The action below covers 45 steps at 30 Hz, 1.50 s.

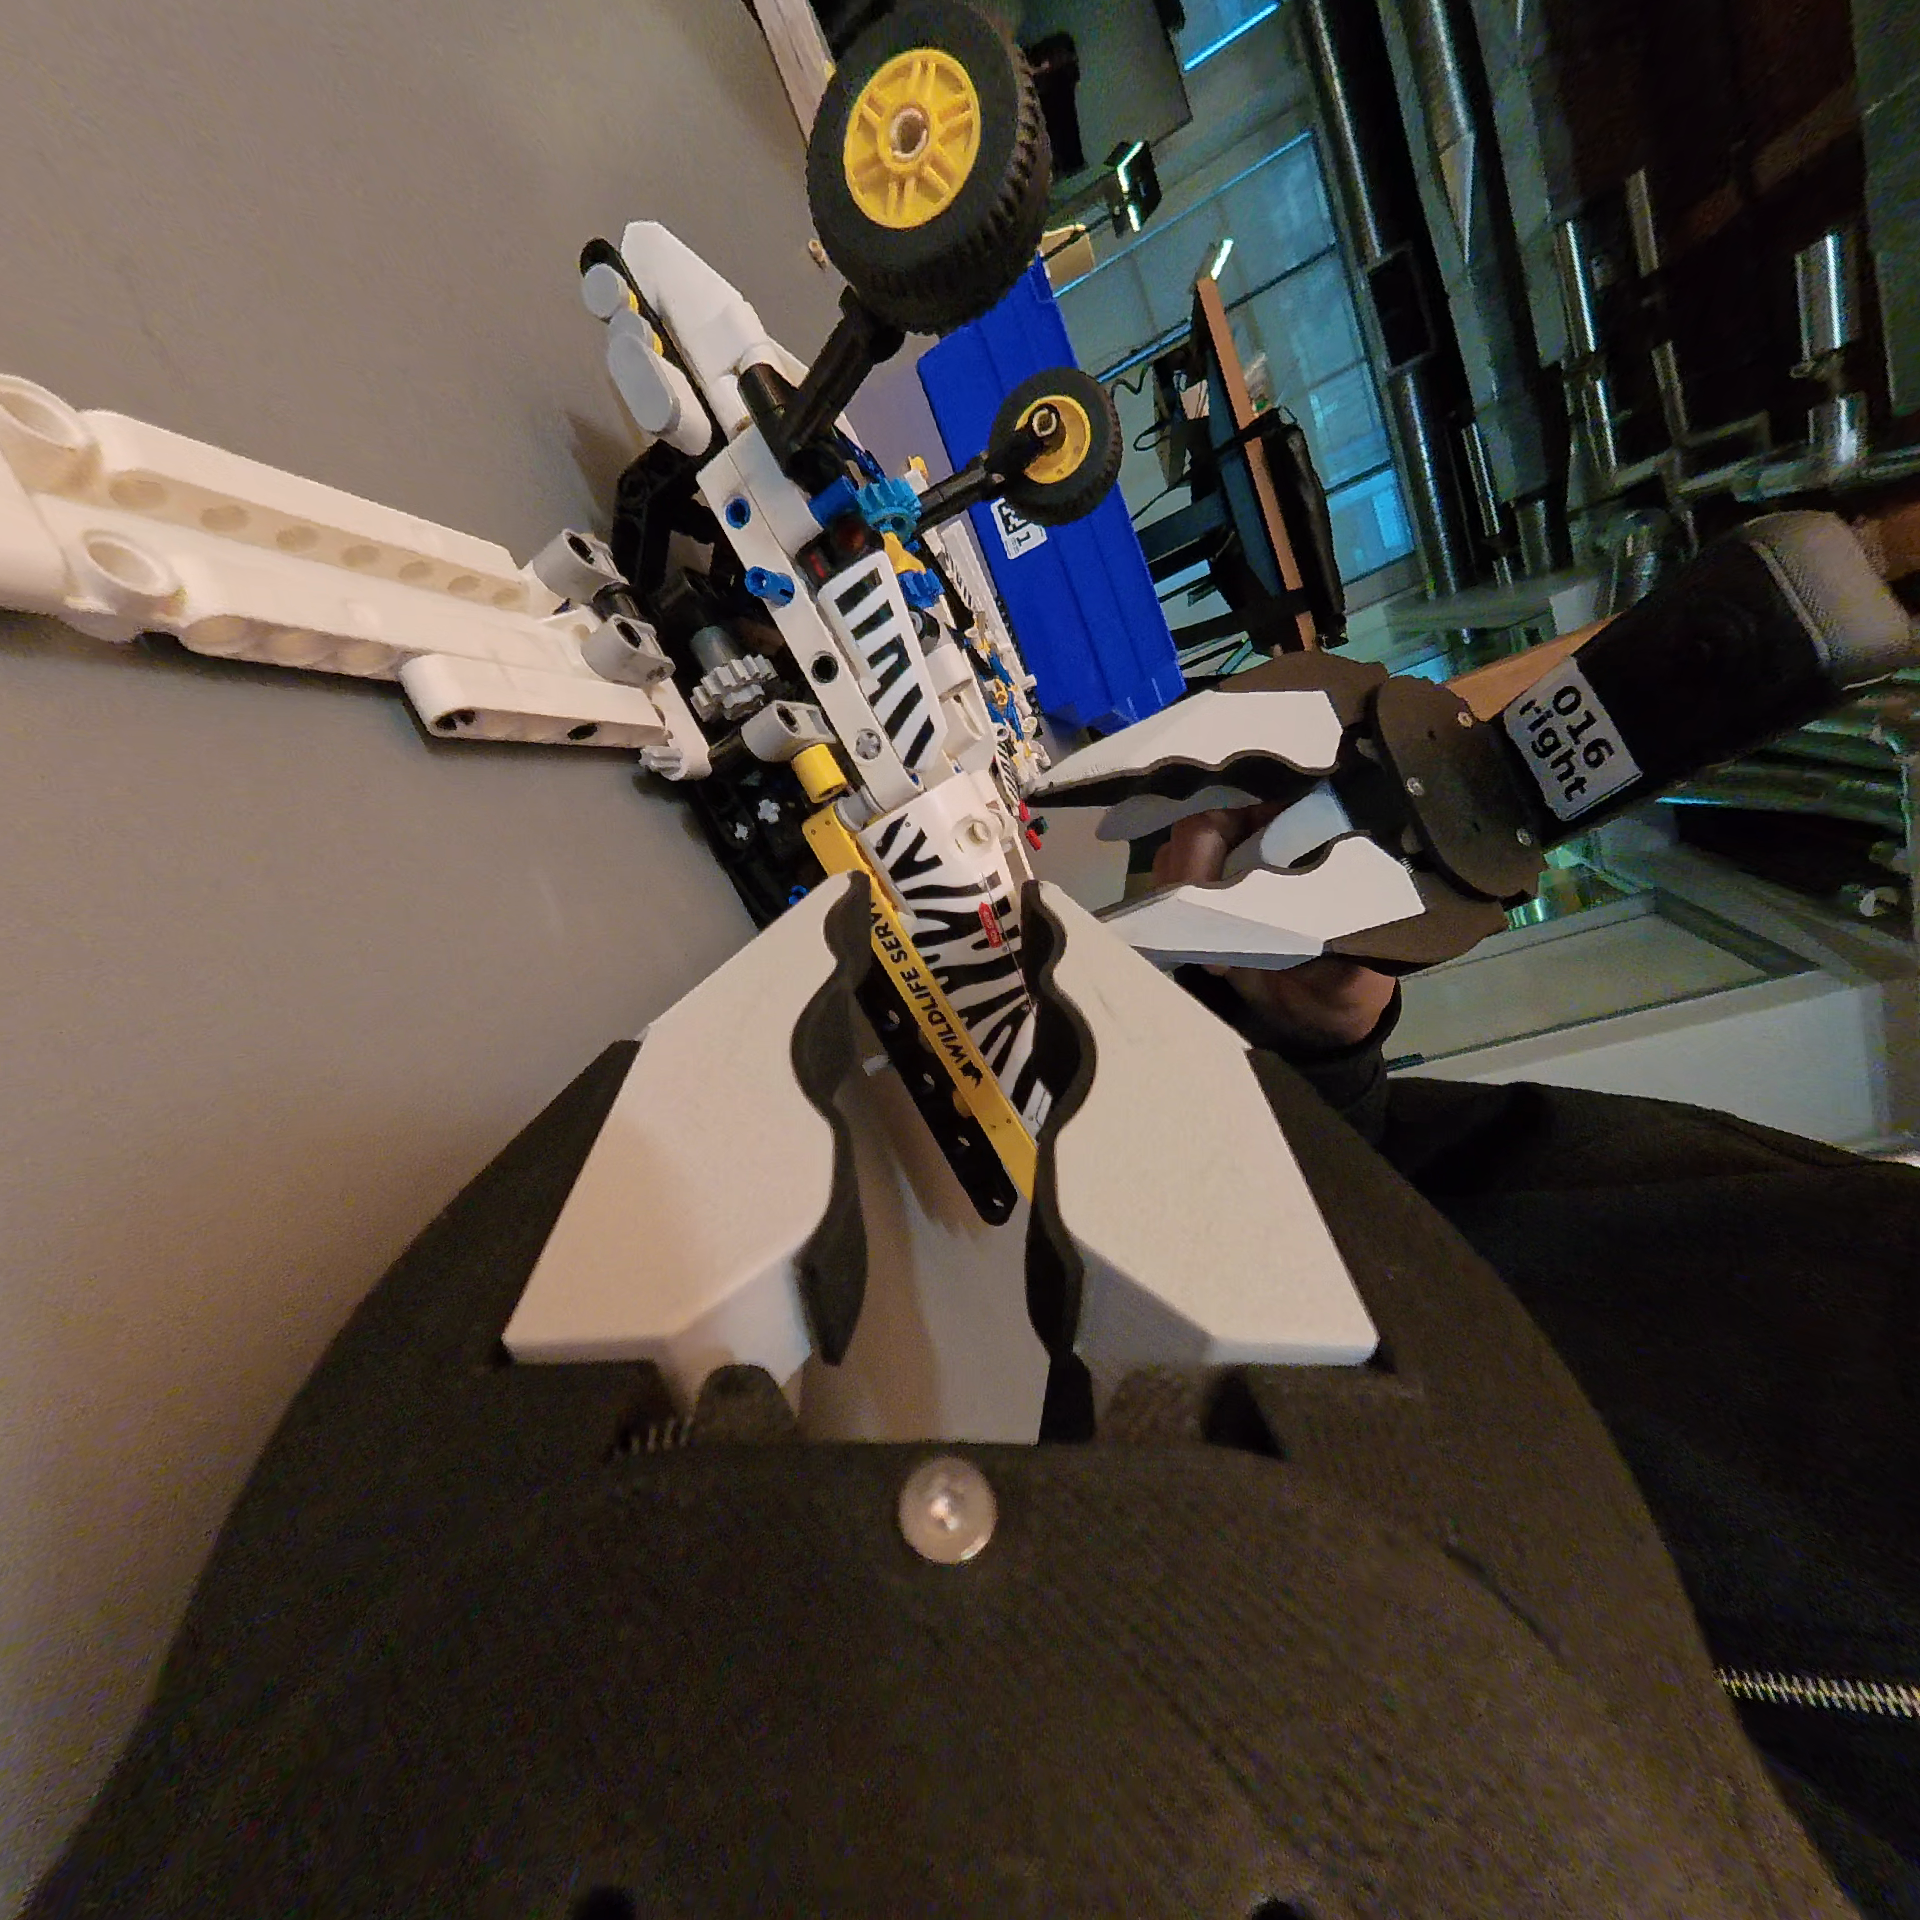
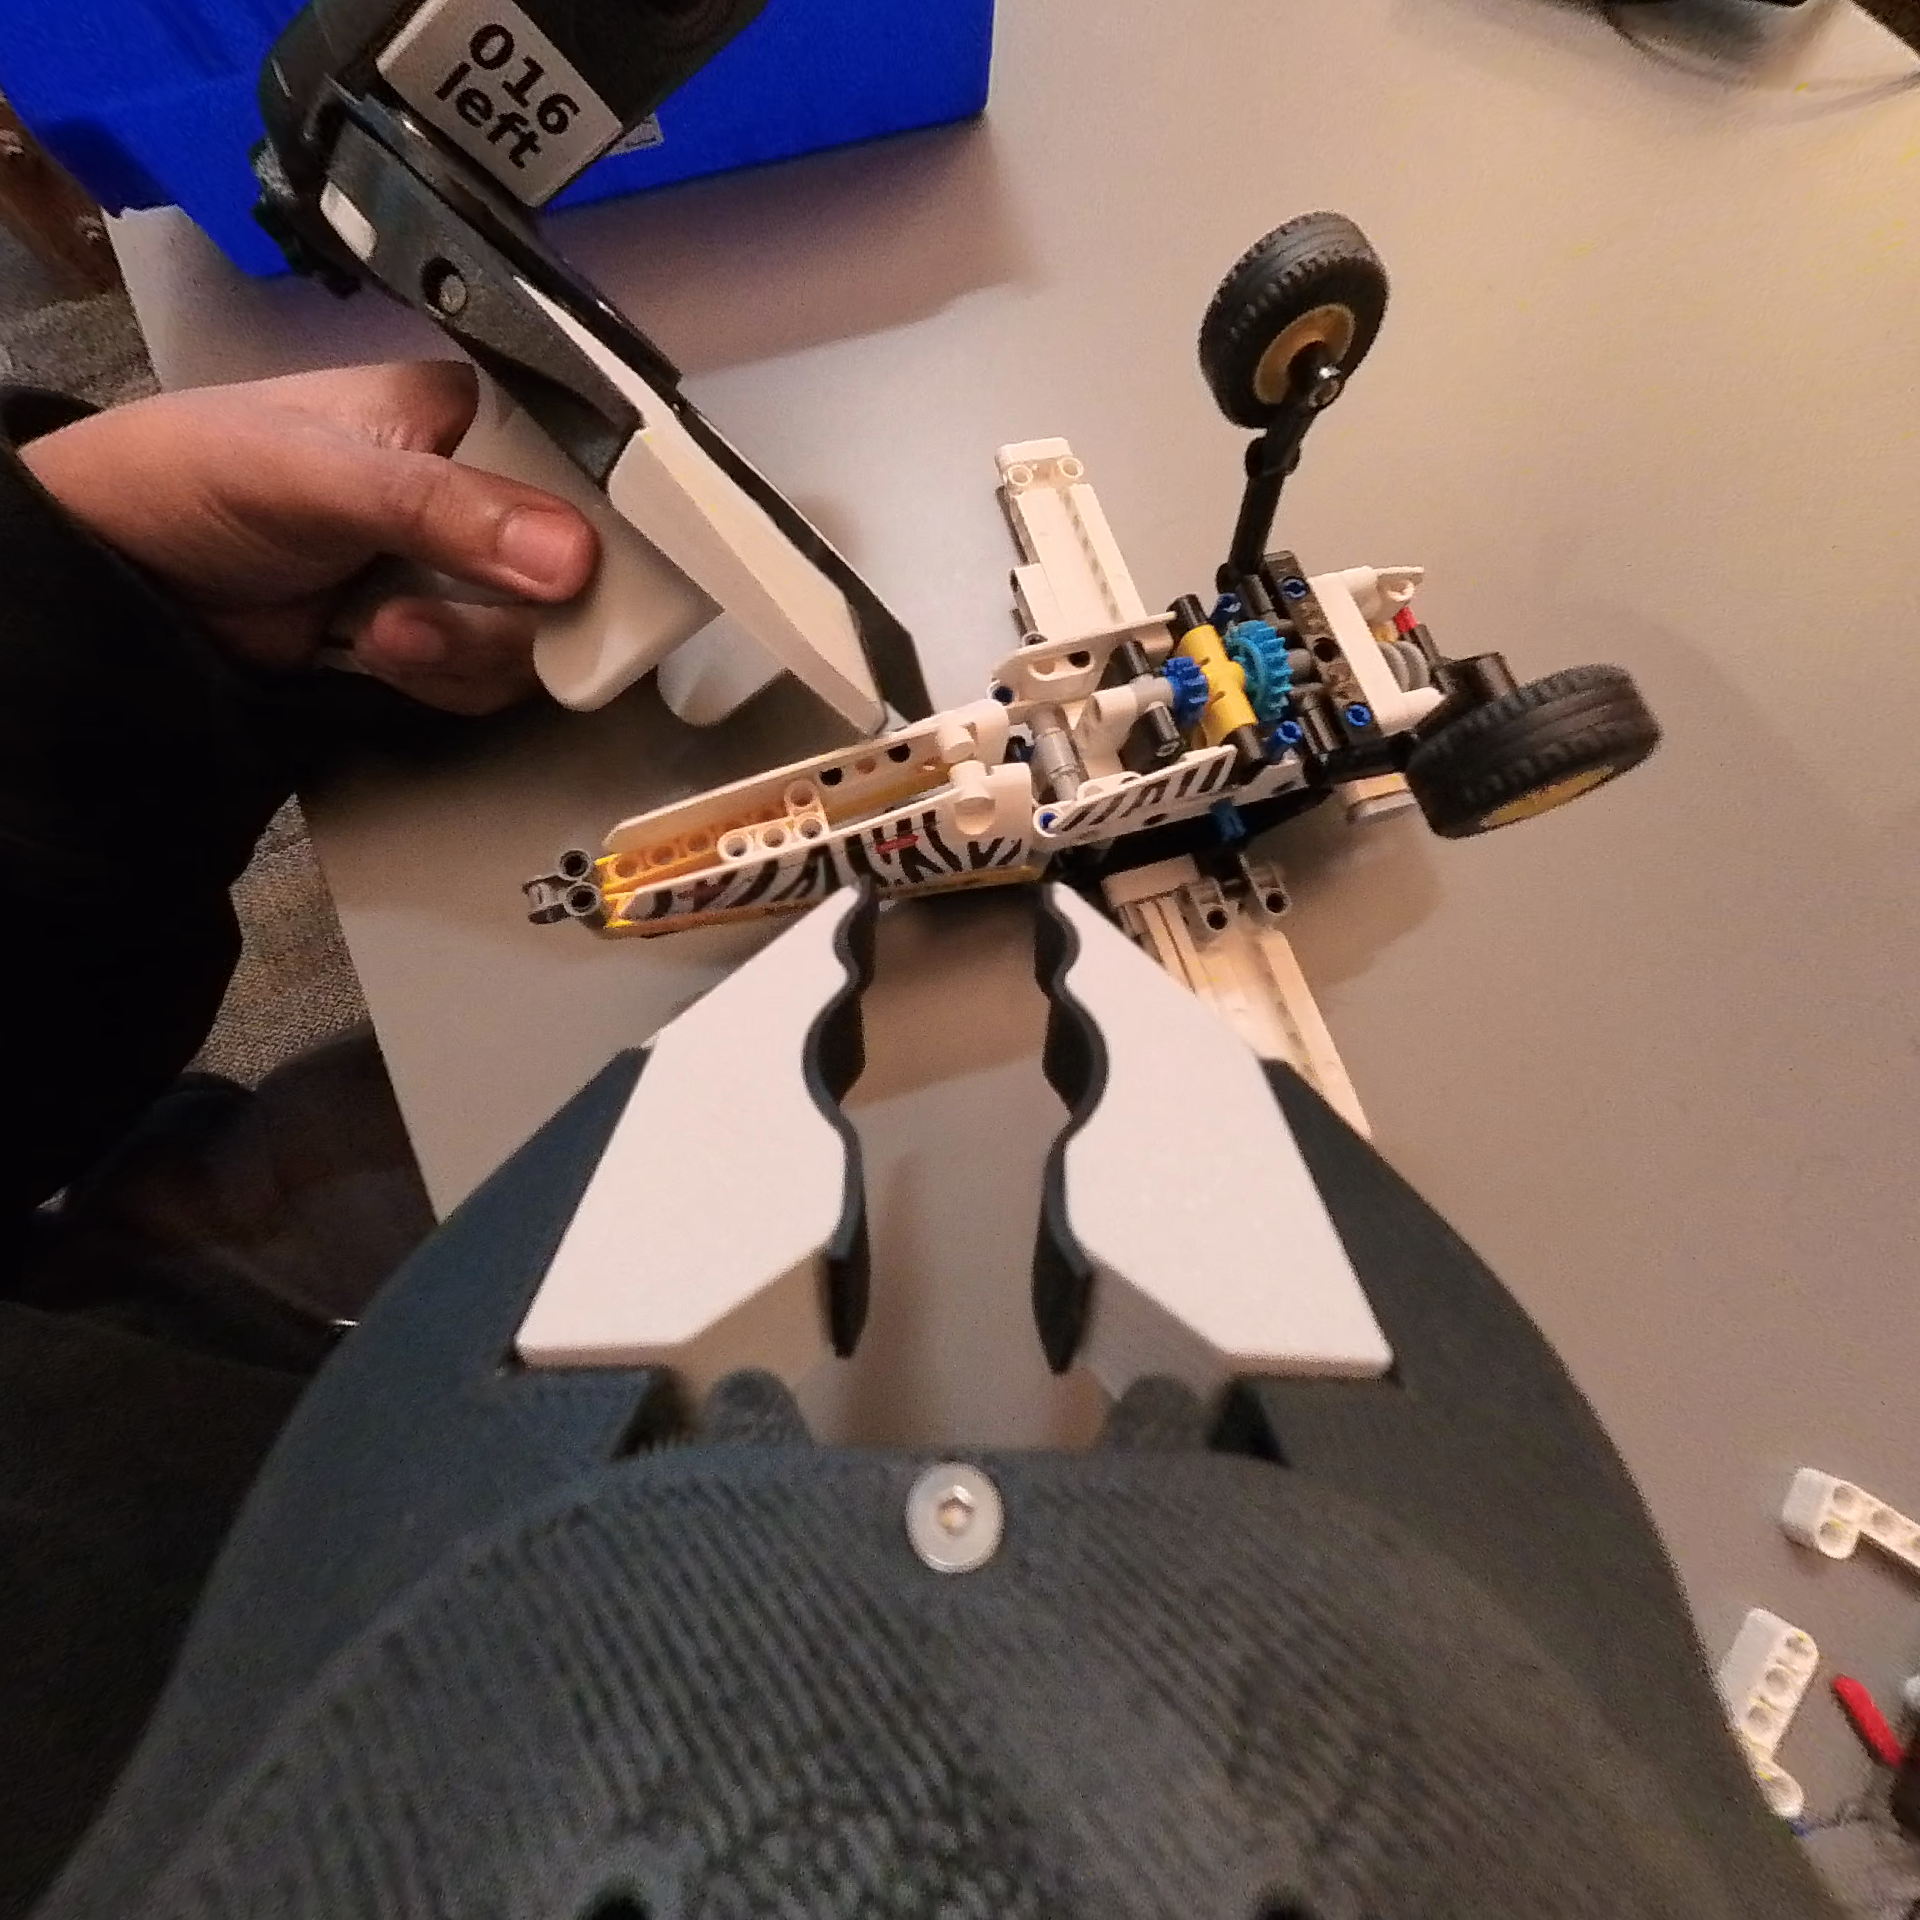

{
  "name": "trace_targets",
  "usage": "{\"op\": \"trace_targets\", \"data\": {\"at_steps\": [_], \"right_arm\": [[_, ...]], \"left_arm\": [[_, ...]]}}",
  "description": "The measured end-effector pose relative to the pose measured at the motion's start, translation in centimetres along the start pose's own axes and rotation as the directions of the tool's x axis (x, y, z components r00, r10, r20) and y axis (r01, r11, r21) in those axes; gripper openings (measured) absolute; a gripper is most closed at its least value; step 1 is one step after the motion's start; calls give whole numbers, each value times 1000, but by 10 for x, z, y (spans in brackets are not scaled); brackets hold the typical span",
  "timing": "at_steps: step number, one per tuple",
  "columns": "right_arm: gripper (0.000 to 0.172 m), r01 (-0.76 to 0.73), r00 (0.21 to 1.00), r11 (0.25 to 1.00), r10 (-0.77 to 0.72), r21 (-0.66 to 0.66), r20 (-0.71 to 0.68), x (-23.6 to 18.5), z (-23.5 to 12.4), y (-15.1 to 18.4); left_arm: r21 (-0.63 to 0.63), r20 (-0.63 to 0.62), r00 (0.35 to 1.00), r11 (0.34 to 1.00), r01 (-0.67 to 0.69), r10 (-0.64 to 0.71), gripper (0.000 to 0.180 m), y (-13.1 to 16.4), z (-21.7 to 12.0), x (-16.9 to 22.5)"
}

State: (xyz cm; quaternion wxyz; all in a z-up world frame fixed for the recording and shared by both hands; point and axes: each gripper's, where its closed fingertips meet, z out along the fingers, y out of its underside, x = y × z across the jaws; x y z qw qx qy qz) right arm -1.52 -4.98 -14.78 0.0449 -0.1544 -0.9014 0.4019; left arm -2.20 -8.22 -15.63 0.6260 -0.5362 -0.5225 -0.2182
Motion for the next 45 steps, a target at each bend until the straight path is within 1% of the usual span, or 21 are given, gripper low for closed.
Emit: {"op": "trace_targets", "data": {"at_steps": [7,10,14,17,20,23,27,31,36,38,40,45], "right_arm": [[28,-29,999,999,29,29,-26,10,-4,-1],[28,-40,998,999,41,33,-42,16,-5,1],[27,-56,996,998,59,40,-70,26,-9,3],[25,-101,994,992,104,78,-36,28,-14,-1],[23,-165,986,977,164,132,17,30,-18,-6],[21,-203,979,967,199,156,38,36,-19,-7],[19,-211,977,963,208,167,38,41,-18,-7],[19,-211,977,960,207,184,41,44,-15,-8],[17,-194,981,959,192,206,29,47,-11,-10],[16,-177,984,961,180,212,7,51,-10,-9],[14,-168,985,962,175,216,-10,55,-10,-8],[11,-193,981,950,193,247,21,55,-13,-8]], "left_arm": [[-9,11,1000,1000,-19,19,24,2,2,-1],[-86,-3,998,995,-59,59,25,15,9,5],[-180,-51,996,980,-85,77,24,32,28,15],[-213,-122,990,972,-96,71,23,41,39,28],[-229,-144,985,966,-123,91,17,45,43,34],[-157,-158,978,974,-161,136,13,34,41,37],[-9,-136,982,991,-135,132,13,8,30,33],[142,-69,988,982,-128,139,16,-17,20,24],[265,69,985,949,-171,158,19,-36,12,10],[285,111,981,941,-183,157,19,-39,11,5],[273,126,979,944,-187,158,19,-38,12,4],[234,149,973,949,-209,177,20,-34,17,2]]}}
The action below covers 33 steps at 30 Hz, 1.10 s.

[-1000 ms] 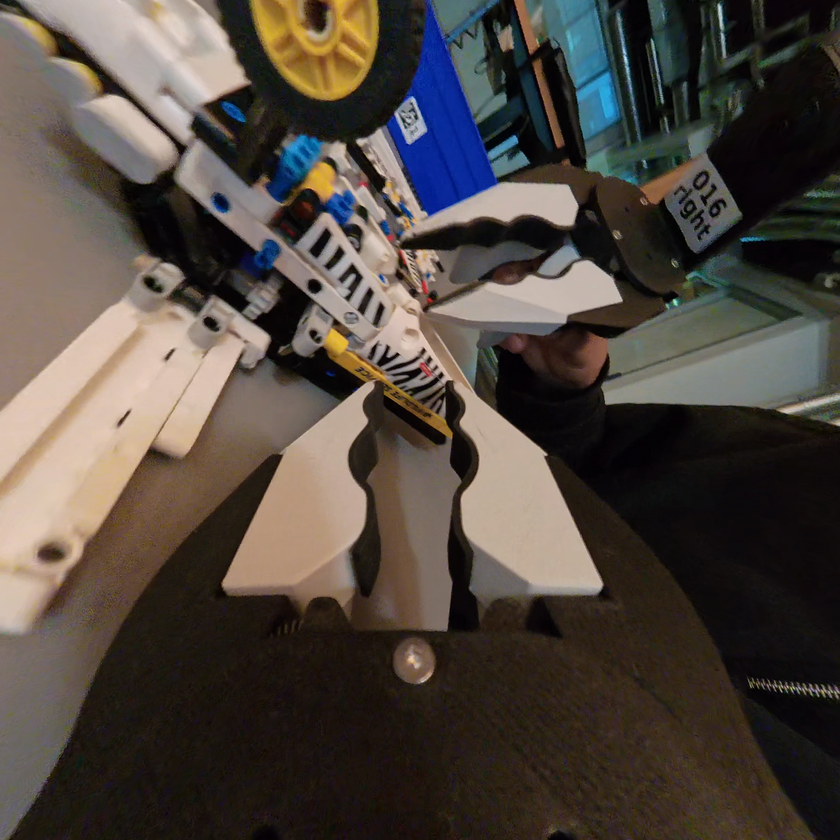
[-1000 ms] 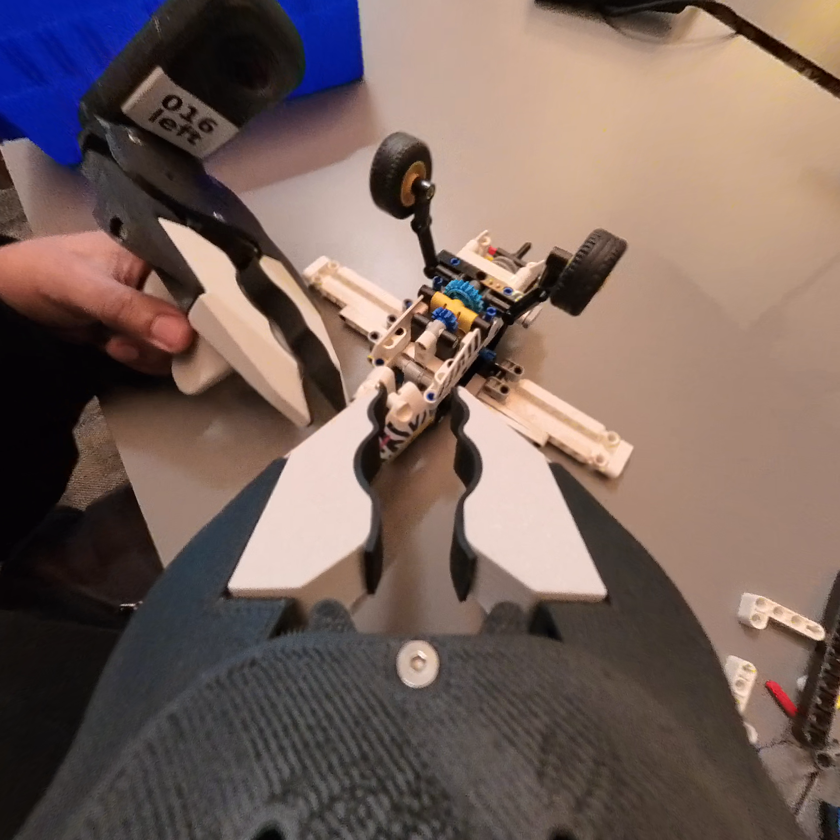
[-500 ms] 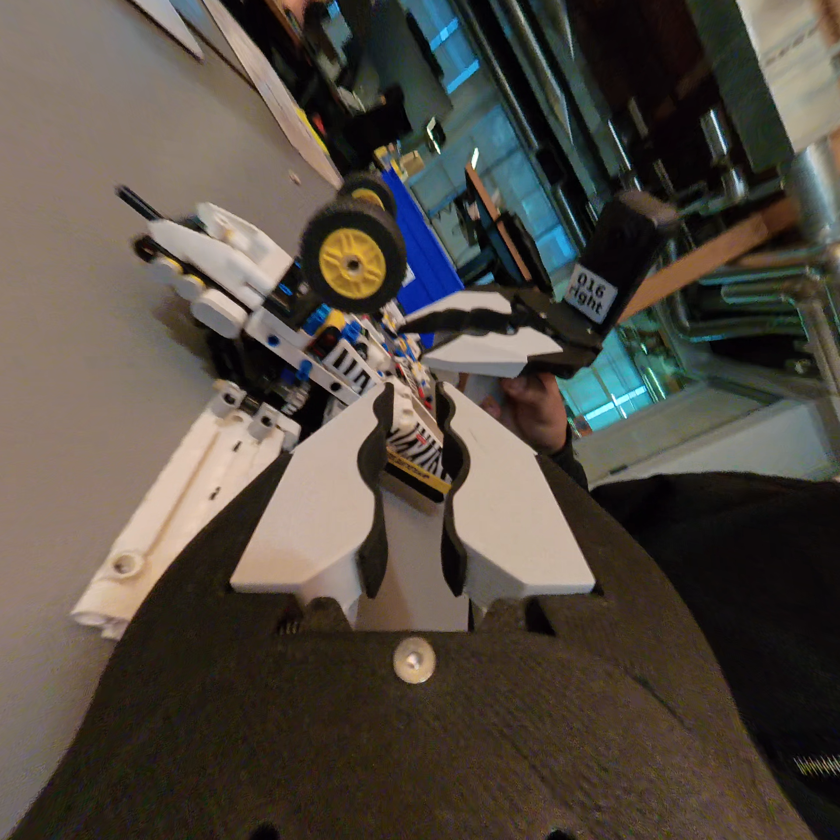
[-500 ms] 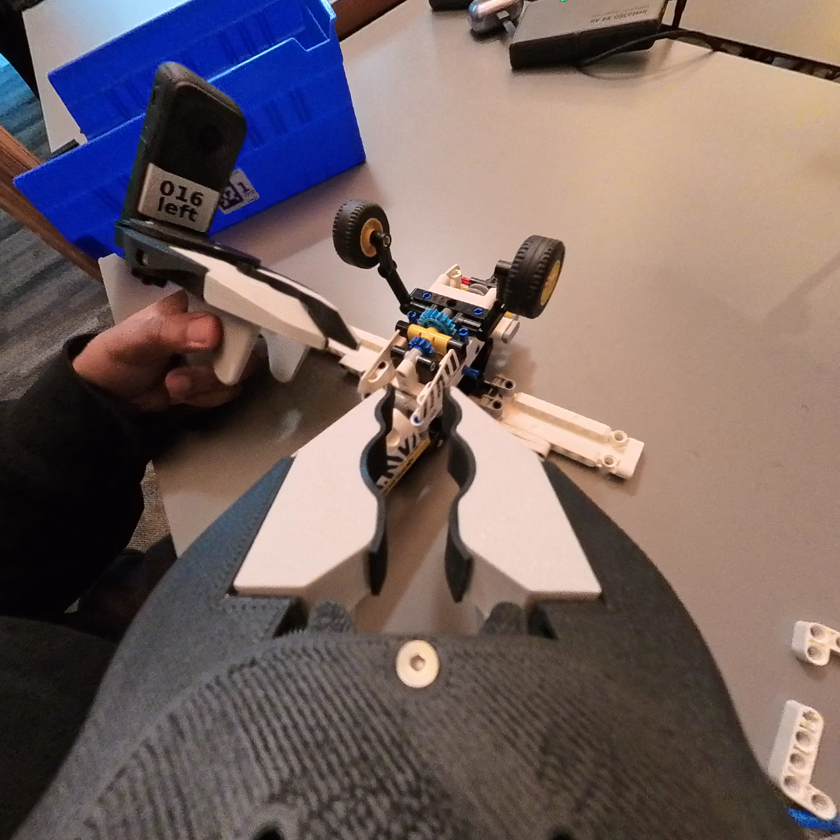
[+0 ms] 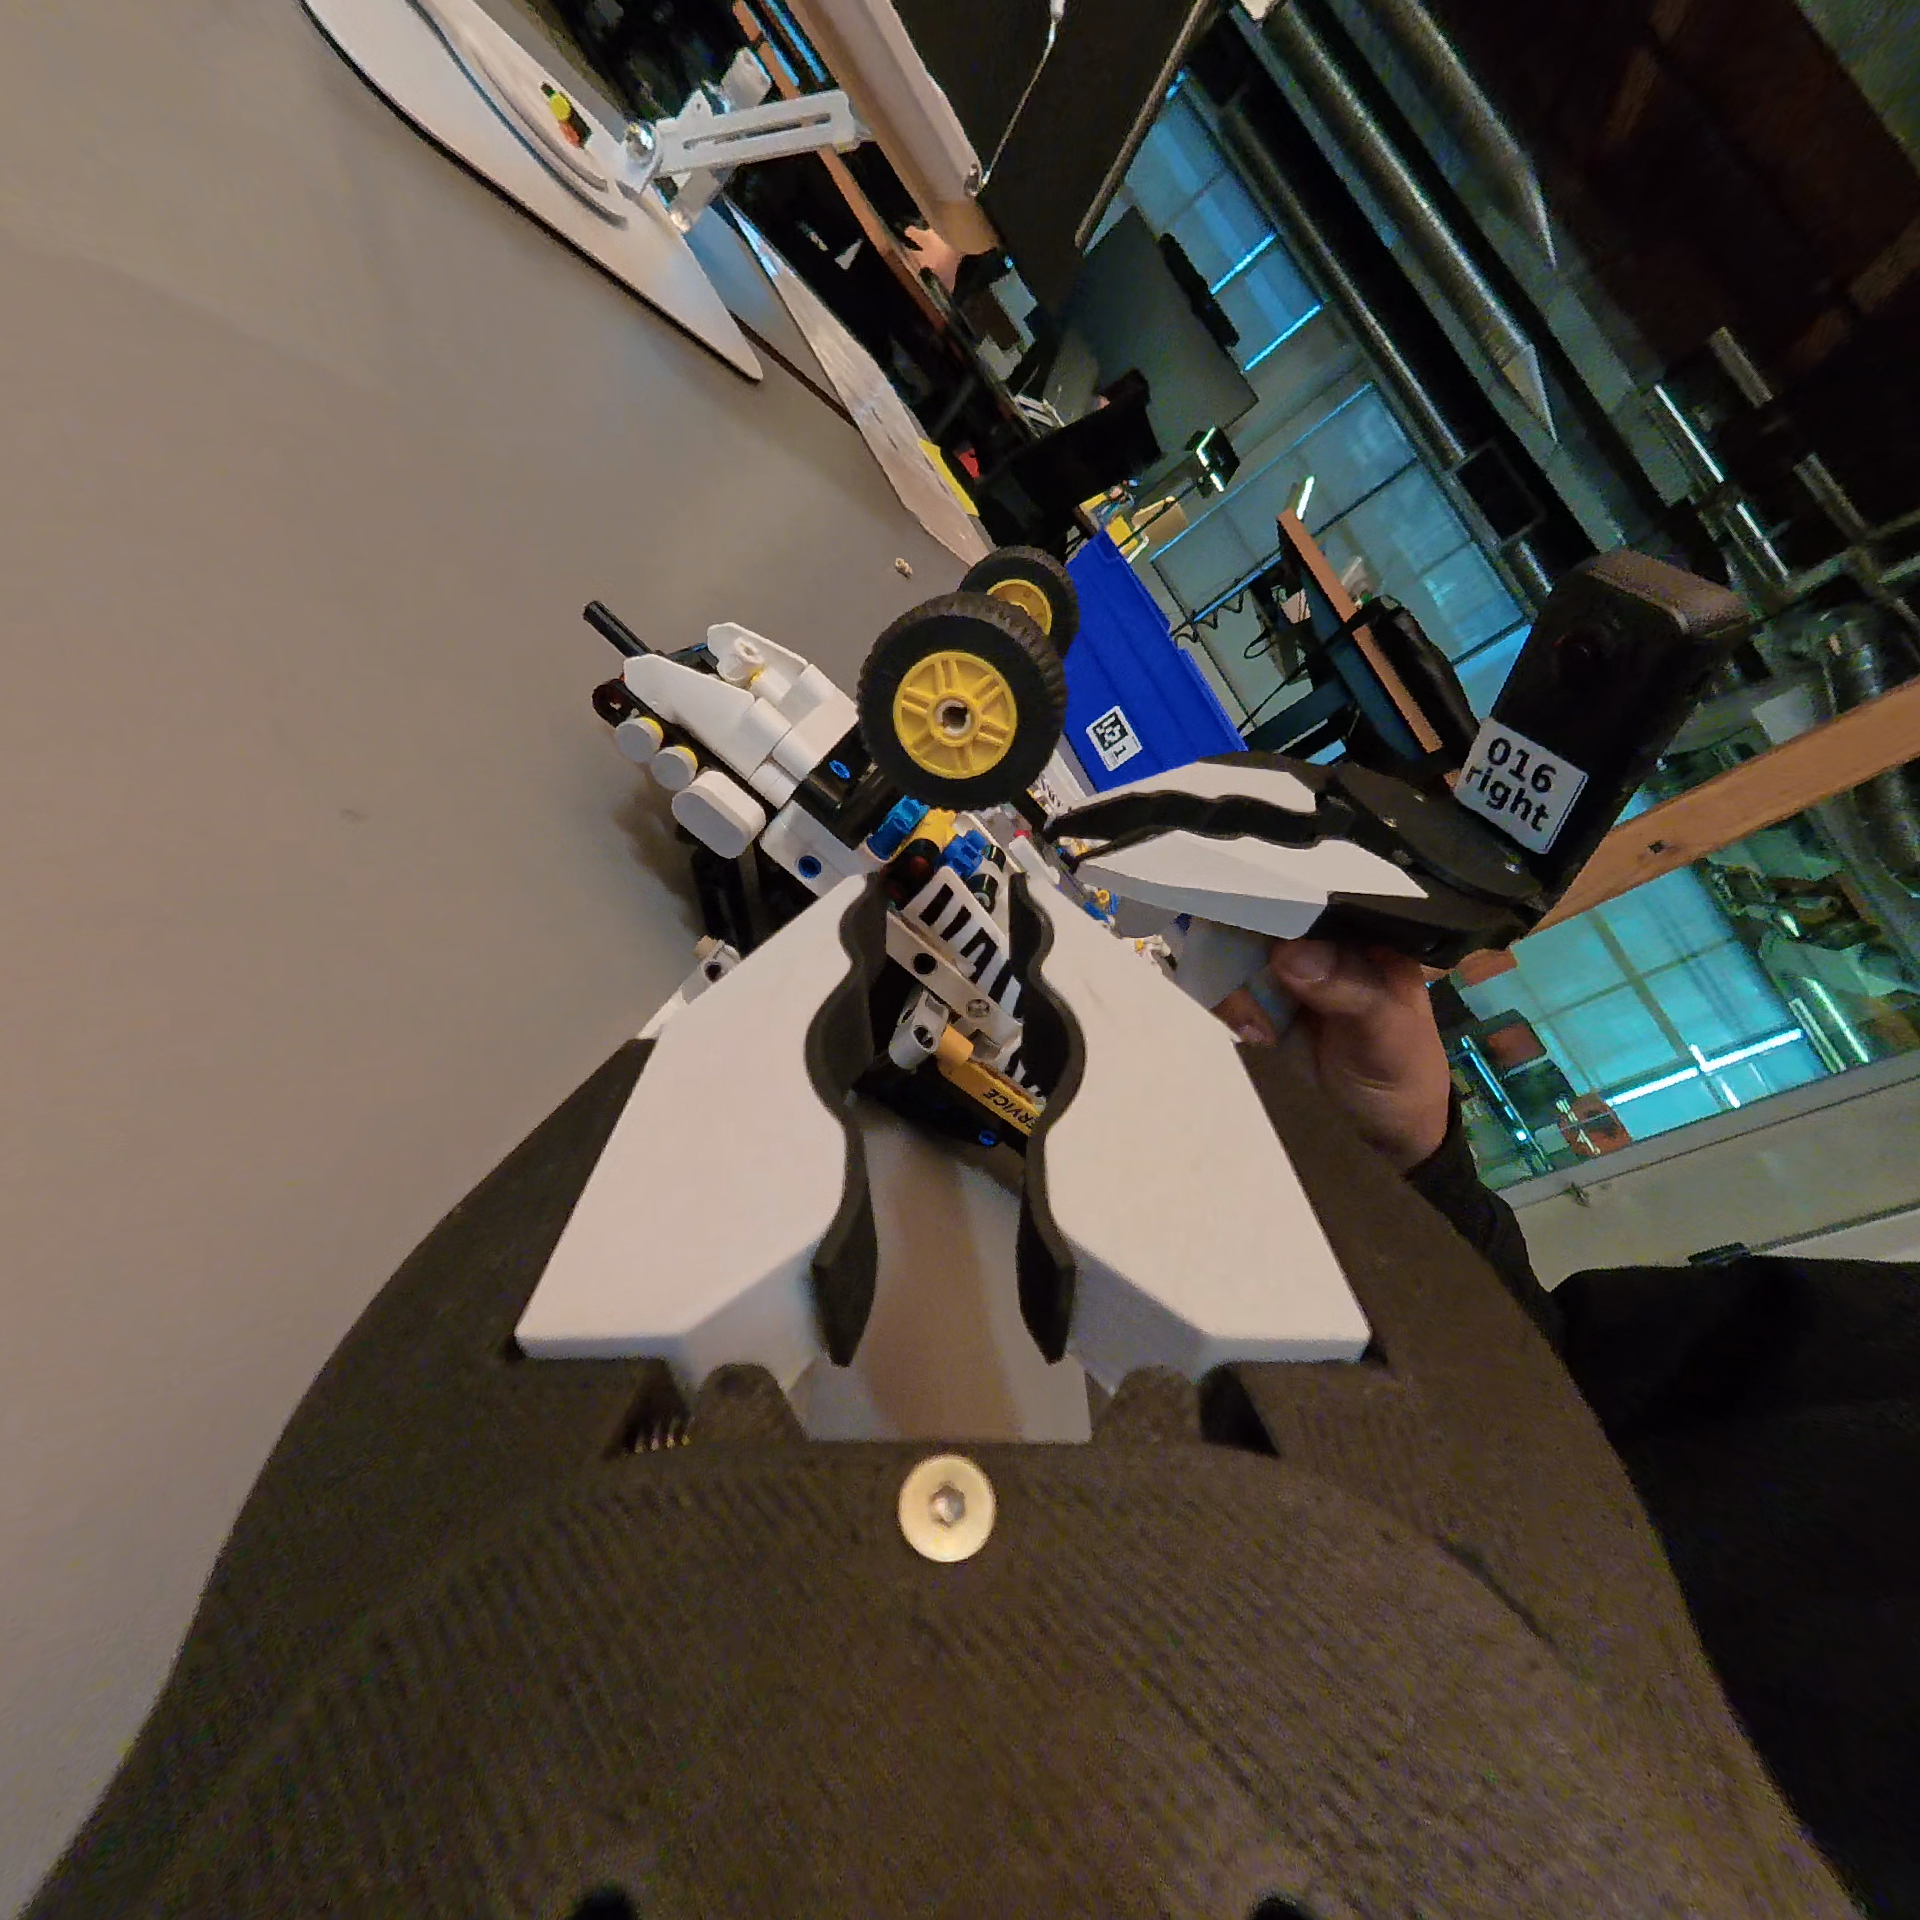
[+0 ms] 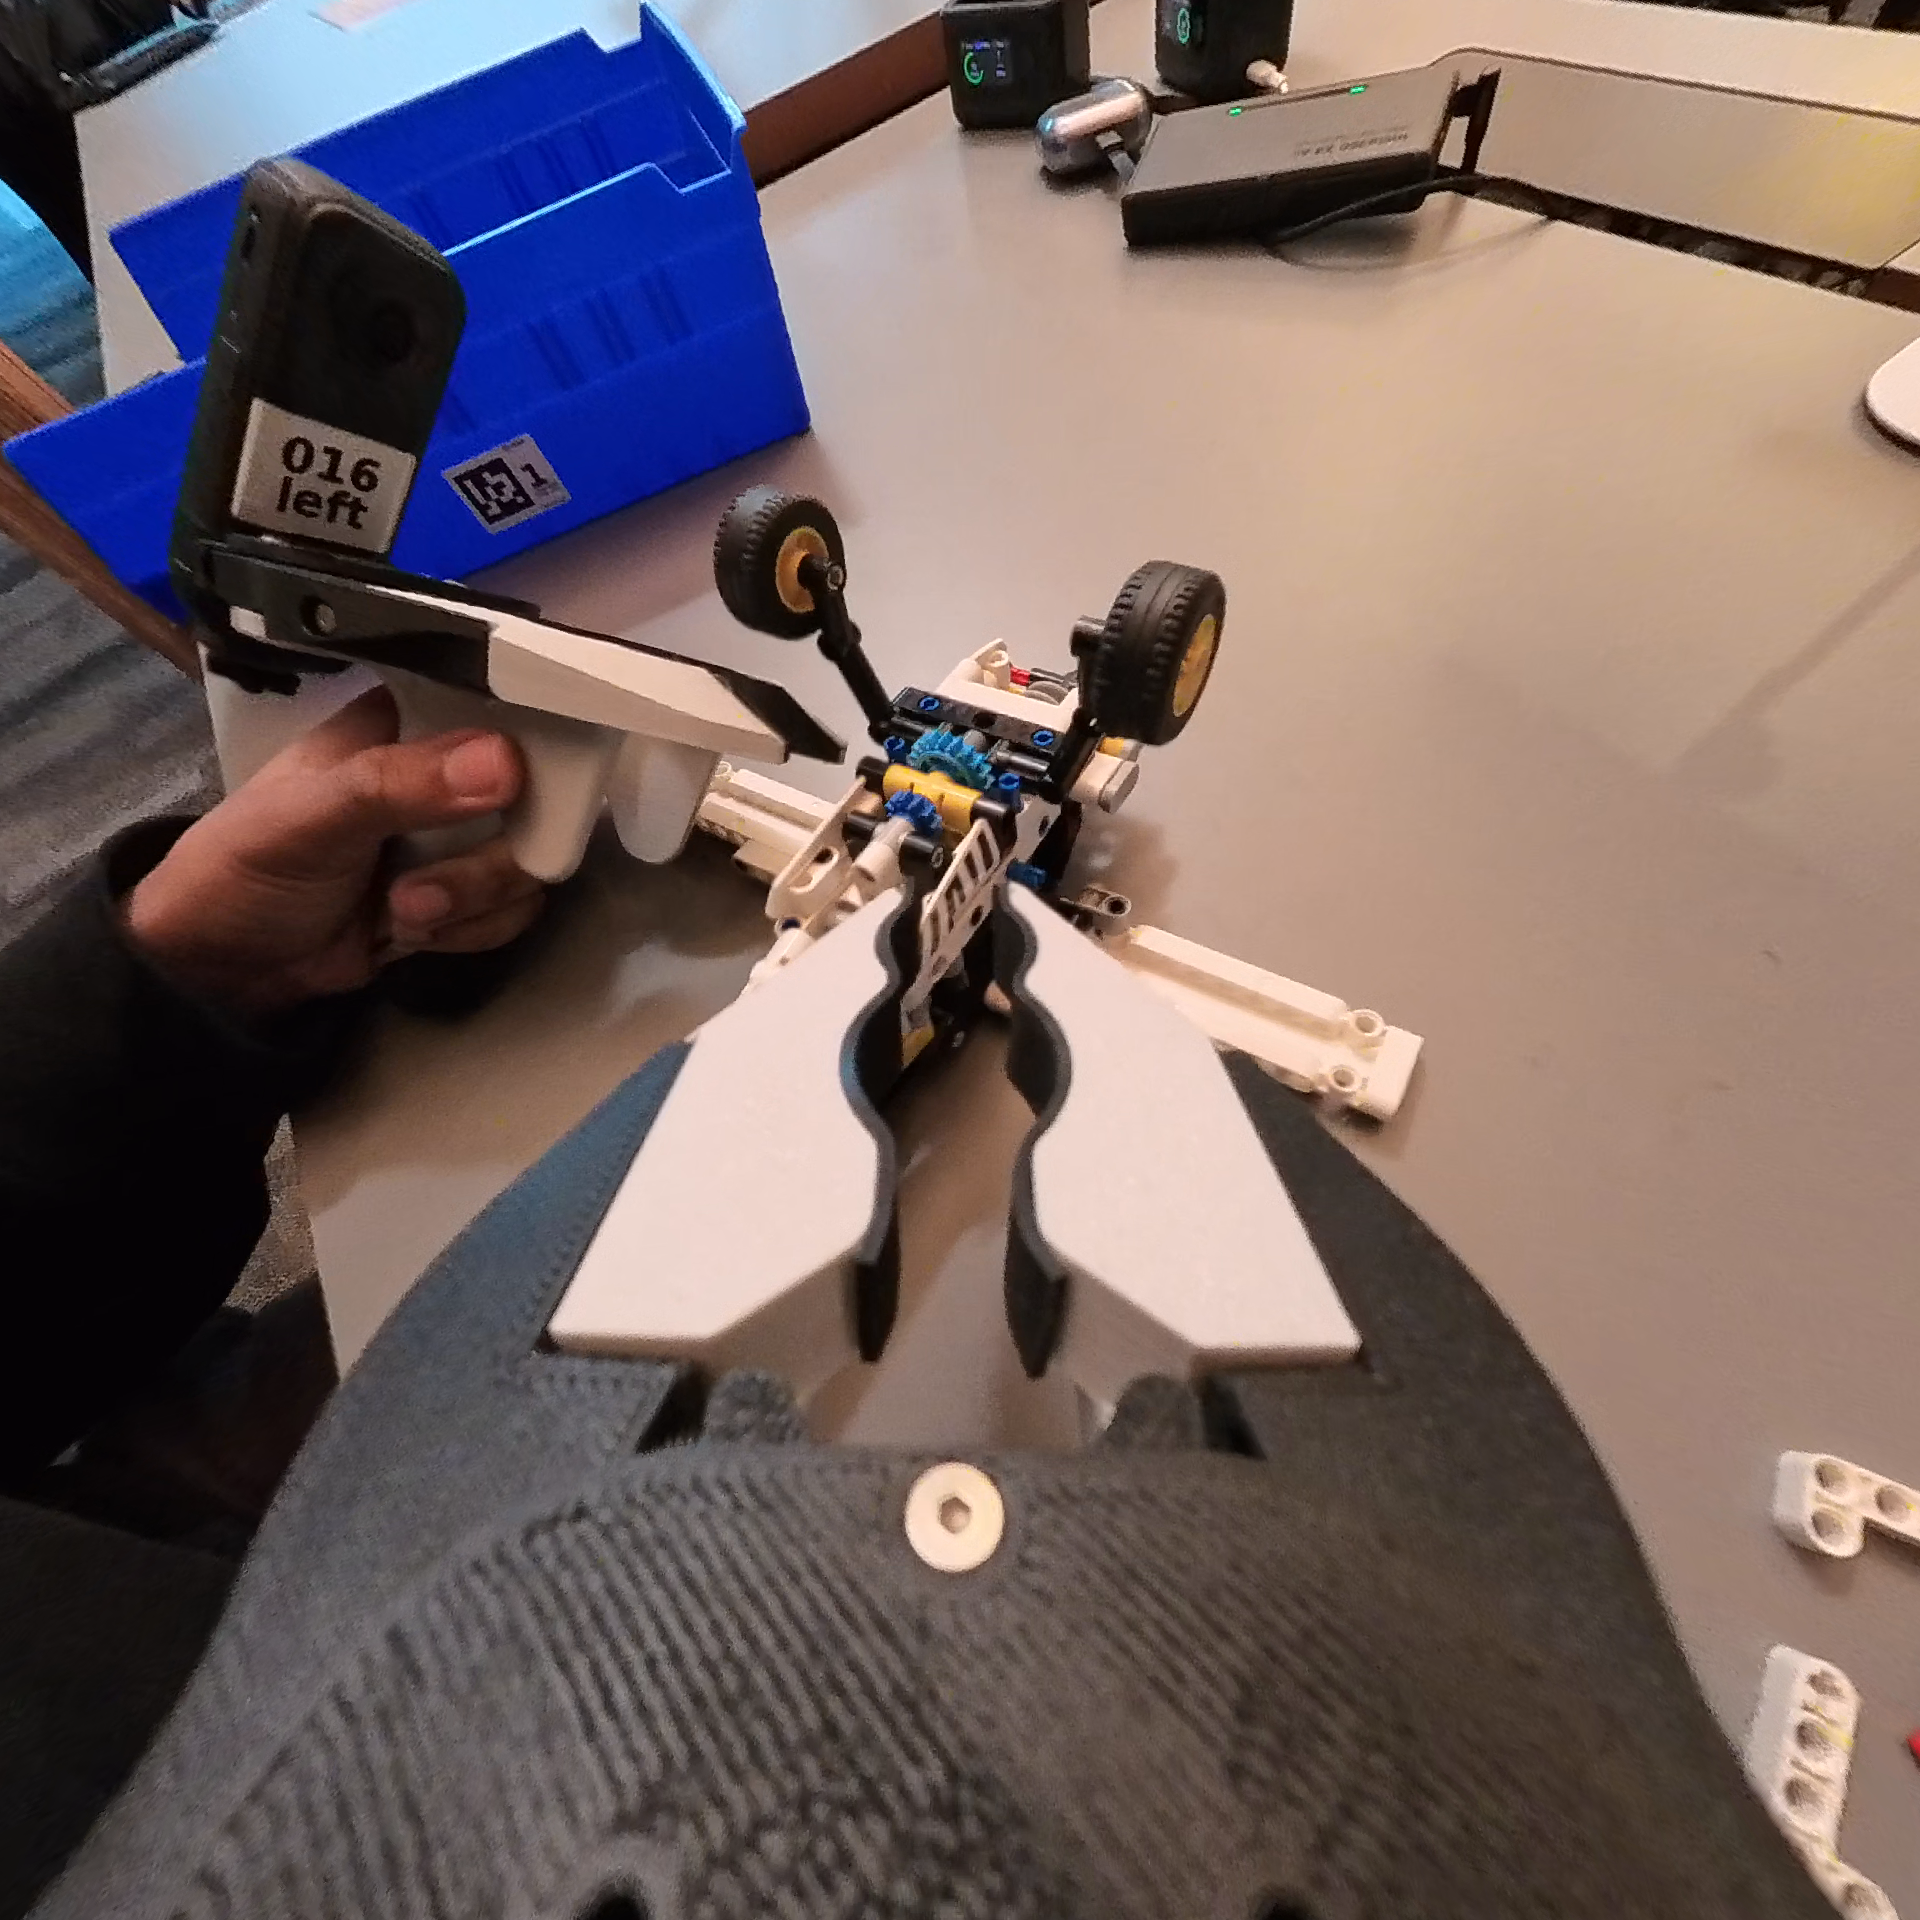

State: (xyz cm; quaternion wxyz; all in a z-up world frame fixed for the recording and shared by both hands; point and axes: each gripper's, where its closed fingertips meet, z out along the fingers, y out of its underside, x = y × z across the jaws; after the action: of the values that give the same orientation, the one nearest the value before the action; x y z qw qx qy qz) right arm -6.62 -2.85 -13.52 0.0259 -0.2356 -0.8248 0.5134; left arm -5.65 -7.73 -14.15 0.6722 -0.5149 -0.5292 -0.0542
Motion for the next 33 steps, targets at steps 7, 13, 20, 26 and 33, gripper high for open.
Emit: {"op": "trace_targets", "data": {"at_steps": [7,13,20,26,33], "right_arm": [[9,108,994,977,-107,181,-19,2,-11,-14],[10,215,976,916,-192,338,-102,6,-25,-22],[16,168,985,924,-167,343,-35,0,-25,-18],[16,197,980,929,-188,314,-60,0,-24,-15],[17,134,991,943,-135,305,-17,3,-21,-13]], "left_arm": [[-11,-6,1000,1000,-11,11,19,1,1,2],[-9,-35,999,999,-33,33,19,1,2,7],[17,-70,995,997,-71,72,20,-2,2,15],[42,-66,995,996,-75,78,20,-6,1,15],[40,-61,995,997,-72,75,20,-6,2,14]]}}
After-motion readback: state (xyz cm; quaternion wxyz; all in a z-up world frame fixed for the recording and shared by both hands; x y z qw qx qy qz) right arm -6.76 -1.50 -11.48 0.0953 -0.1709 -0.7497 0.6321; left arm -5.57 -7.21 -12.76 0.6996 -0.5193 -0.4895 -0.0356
